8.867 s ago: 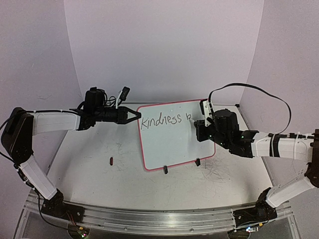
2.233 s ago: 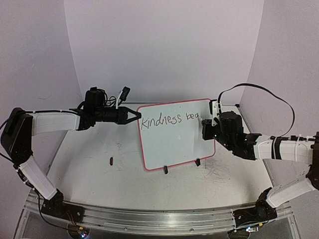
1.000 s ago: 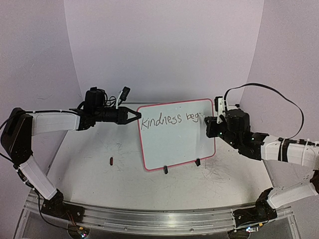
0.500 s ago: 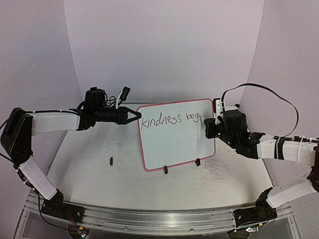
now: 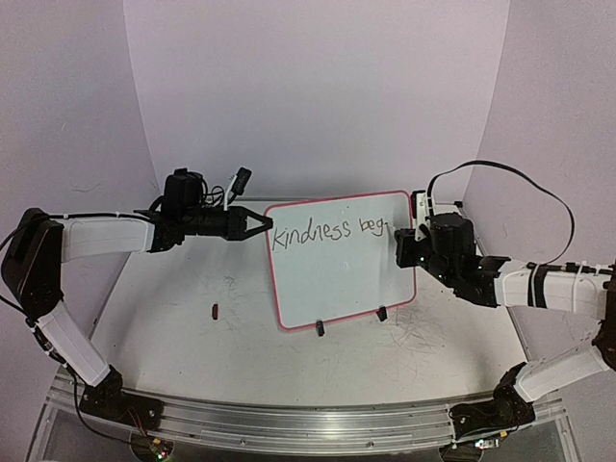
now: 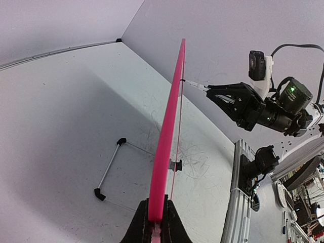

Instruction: Write a sentence on the whiteboard

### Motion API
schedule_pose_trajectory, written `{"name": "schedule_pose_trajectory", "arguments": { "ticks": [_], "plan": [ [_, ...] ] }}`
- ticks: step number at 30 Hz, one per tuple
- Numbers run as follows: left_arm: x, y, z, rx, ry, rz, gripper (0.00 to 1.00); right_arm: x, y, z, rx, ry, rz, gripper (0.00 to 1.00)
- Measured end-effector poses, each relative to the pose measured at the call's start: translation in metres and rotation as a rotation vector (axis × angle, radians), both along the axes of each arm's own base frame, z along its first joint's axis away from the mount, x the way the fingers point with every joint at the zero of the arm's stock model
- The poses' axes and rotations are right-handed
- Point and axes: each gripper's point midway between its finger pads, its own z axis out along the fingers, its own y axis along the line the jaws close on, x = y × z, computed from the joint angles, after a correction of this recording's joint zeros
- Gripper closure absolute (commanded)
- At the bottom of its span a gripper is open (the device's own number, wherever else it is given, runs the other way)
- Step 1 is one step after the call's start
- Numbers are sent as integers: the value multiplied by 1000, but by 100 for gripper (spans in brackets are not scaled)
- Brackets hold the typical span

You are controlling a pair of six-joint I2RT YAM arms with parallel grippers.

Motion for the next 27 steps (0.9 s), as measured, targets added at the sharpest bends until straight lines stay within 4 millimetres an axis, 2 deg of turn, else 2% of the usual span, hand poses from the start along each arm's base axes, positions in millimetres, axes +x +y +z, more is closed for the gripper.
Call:
{"name": "schedule_pose_trajectory", "arguments": {
  "ticks": [9, 17, 27],
  "plan": [
    [0, 0, 0, 0, 0, 0, 100, 4, -5, 3, 1, -16, -33, 100],
    [0, 0, 0, 1, 1, 0, 100, 8, 0, 9, 23, -37, -17, 100],
    [-1, 0, 0, 3, 3, 0, 100, 5, 4, 7, 34, -25, 10, 100]
  ]
}}
